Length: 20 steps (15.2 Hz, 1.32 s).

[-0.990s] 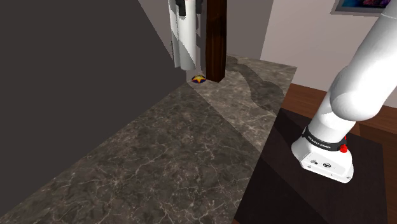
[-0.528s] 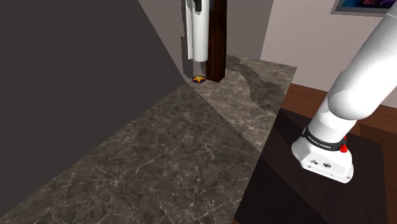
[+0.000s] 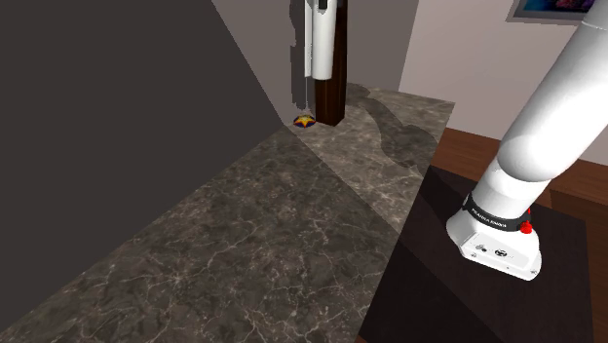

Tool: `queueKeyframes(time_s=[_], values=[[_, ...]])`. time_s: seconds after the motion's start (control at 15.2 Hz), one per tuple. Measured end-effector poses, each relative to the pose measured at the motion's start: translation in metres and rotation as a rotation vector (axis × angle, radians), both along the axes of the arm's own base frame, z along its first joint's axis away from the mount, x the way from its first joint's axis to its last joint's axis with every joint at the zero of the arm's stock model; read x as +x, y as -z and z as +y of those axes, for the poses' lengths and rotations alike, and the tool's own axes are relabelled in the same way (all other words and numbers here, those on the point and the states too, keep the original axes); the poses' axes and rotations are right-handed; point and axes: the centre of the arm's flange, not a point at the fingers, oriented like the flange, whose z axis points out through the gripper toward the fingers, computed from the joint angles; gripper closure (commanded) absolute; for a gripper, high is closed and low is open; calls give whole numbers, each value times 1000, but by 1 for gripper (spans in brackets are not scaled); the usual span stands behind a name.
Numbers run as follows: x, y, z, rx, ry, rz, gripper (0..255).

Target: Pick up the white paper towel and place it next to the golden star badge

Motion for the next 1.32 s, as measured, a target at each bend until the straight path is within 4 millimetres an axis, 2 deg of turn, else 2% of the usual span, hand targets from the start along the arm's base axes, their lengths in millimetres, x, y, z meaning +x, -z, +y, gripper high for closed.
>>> queueKeyframes(time_s=[0.13,0.4,0.46,1.32], values=[[5,-2,-22,0,0,0,255],[13,1,-84,0,2,1,255],[14,3,-90,0,1,0,255],[18,70,-96,0,-2,1,255]])
